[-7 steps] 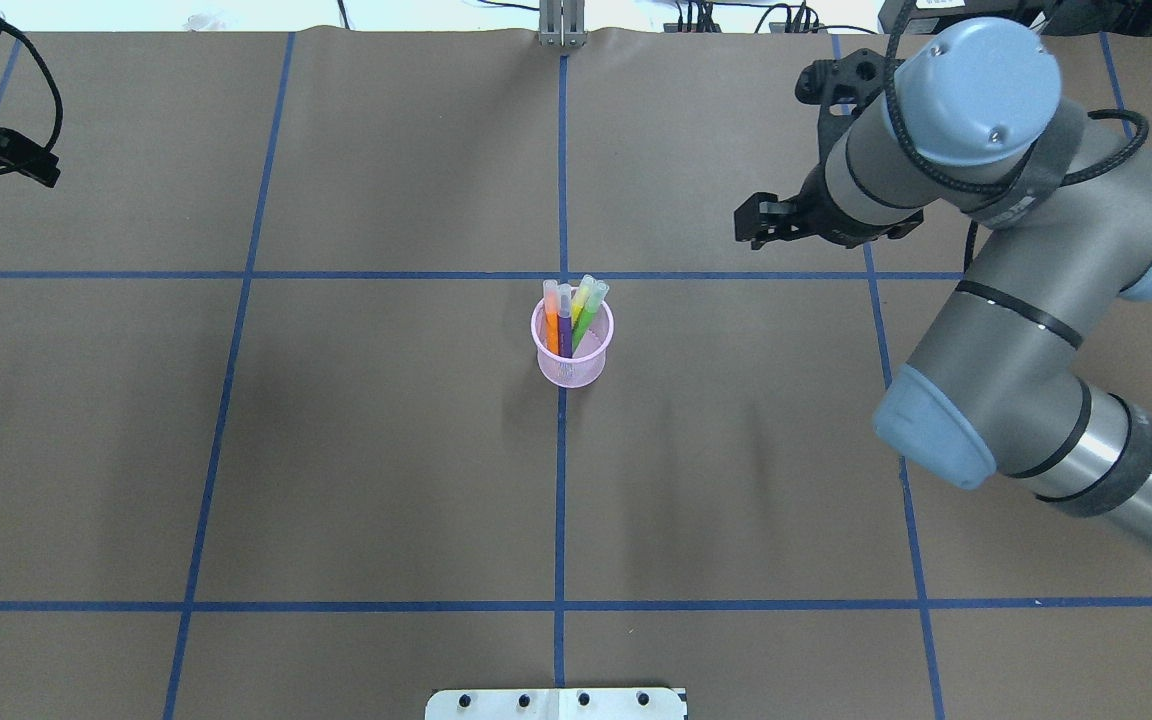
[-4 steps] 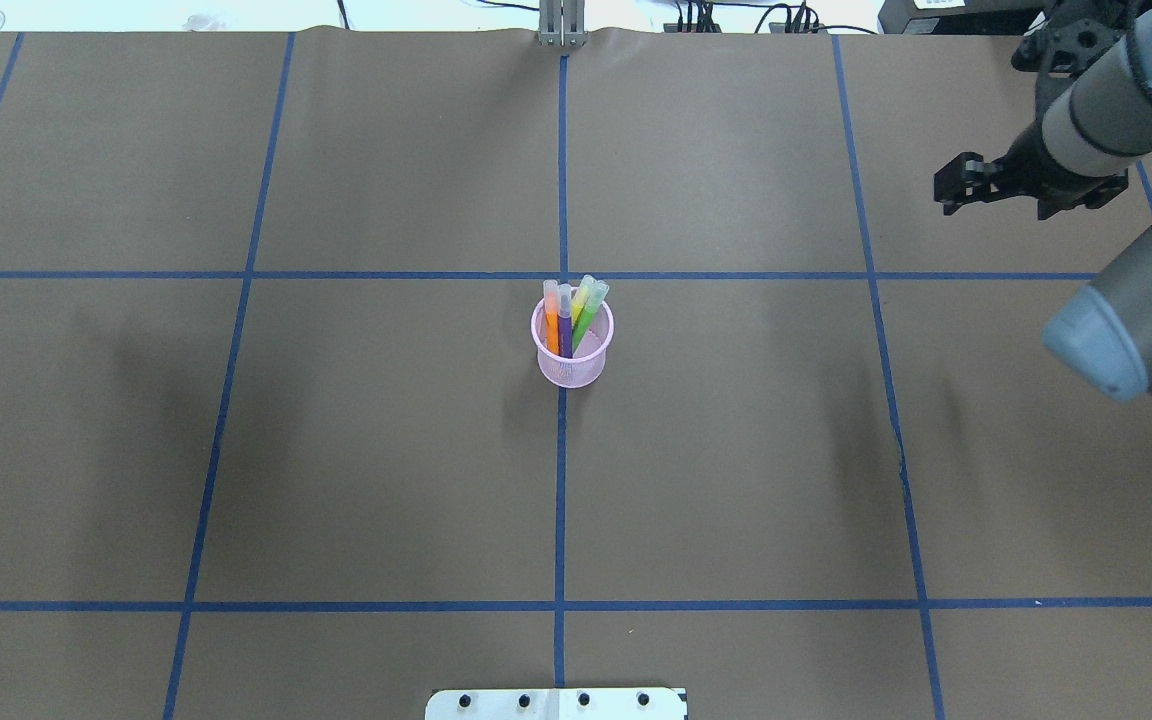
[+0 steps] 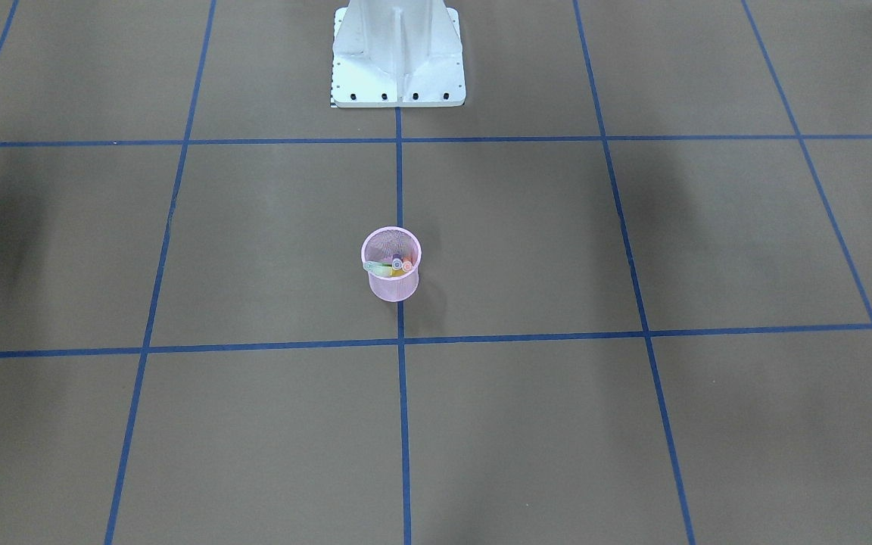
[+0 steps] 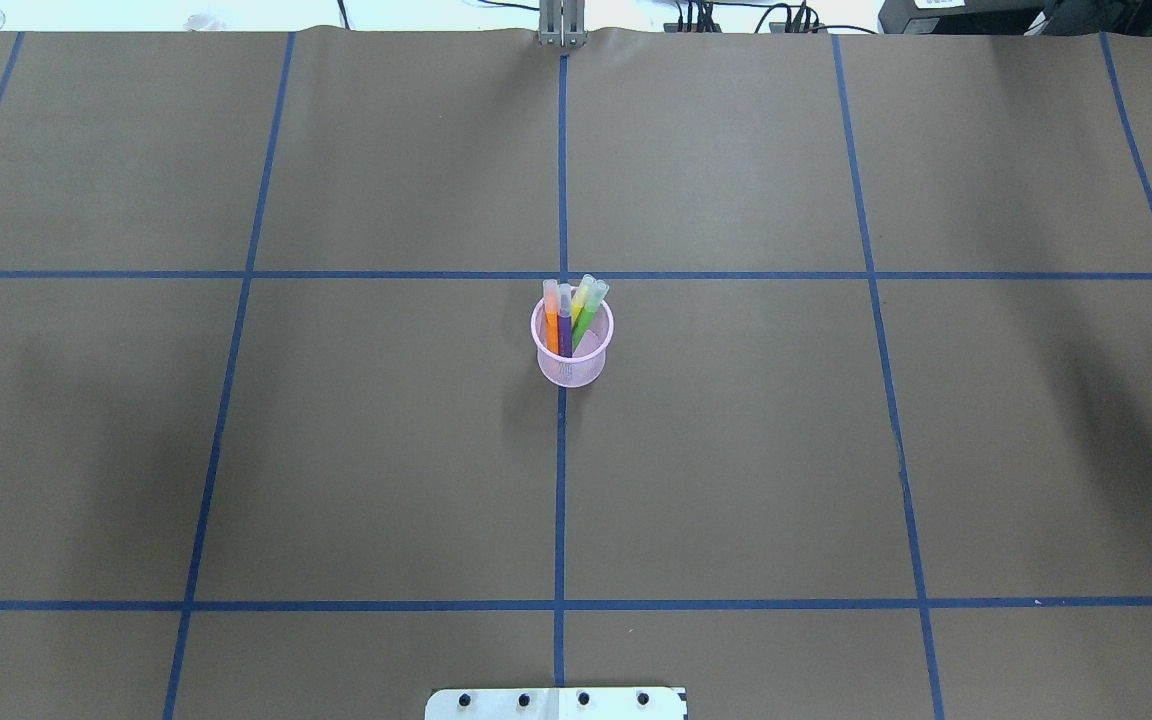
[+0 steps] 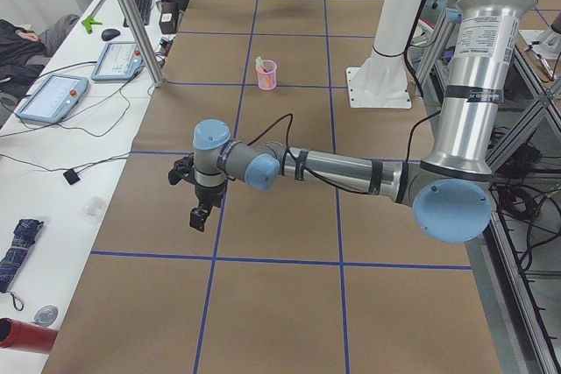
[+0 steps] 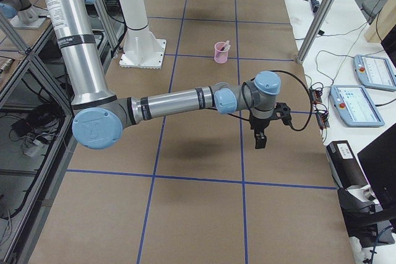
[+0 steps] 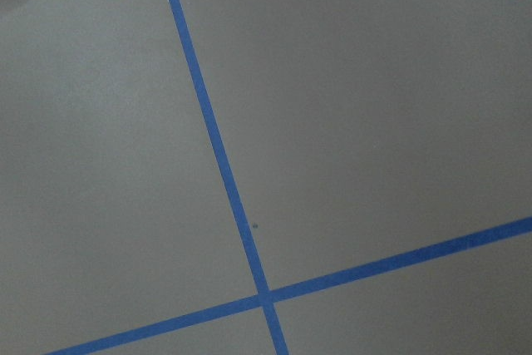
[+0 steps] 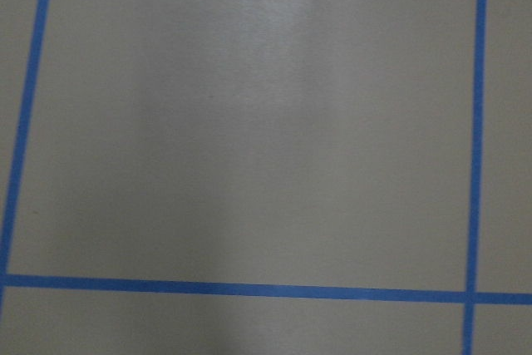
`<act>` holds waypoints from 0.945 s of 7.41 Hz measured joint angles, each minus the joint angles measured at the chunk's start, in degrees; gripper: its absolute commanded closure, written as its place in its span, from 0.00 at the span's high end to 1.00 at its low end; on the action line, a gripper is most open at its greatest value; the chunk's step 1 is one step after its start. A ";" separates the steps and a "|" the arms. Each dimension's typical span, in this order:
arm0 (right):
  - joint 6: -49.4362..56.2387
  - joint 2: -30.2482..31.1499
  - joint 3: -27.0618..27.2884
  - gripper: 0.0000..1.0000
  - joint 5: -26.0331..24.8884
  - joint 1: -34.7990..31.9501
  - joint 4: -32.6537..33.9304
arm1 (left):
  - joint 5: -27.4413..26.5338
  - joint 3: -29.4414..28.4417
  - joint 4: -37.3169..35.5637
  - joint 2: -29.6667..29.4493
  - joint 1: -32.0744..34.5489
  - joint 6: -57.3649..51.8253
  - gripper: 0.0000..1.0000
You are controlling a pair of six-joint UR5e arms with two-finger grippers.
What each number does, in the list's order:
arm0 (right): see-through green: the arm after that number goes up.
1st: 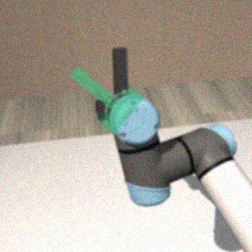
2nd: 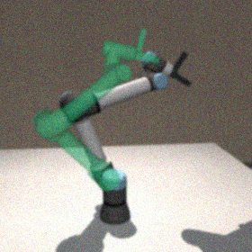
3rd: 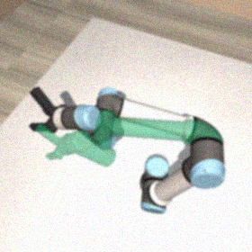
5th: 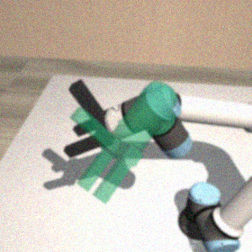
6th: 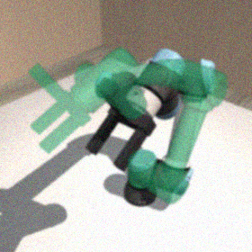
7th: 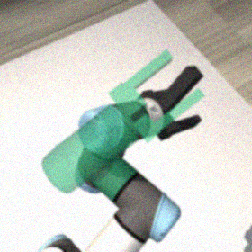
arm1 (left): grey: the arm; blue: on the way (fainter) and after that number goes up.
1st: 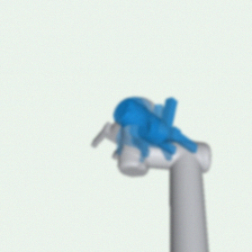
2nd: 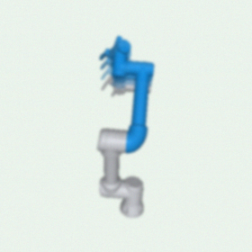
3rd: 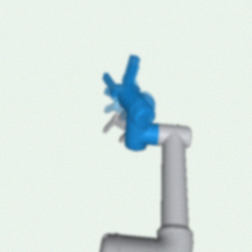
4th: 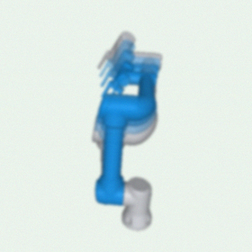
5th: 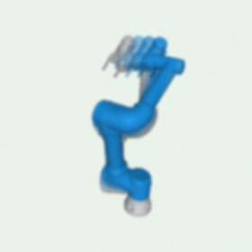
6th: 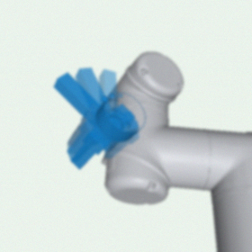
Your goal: Collect pens into pen holder
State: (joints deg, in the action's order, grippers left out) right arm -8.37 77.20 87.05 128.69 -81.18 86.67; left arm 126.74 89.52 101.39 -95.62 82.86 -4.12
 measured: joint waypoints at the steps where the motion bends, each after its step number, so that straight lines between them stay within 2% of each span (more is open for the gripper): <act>1: 2.20 1.67 -0.67 1.00 1.14 -1.84 -0.22 | 1.88 0.05 -0.92 1.27 3.27 -3.68 1.00; 3: 2.91 4.16 -0.45 1.00 2.66 -3.11 -0.54 | 2.83 0.61 -3.55 2.29 6.14 -5.59 1.00; 7: 2.81 6.85 -0.14 1.00 5.71 -4.81 -0.46 | 3.48 5.53 -7.35 4.76 6.48 -2.15 1.00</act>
State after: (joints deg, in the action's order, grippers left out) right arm -5.56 84.05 86.91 134.40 -85.99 86.21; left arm 130.23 95.05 94.04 -90.85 89.35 -6.27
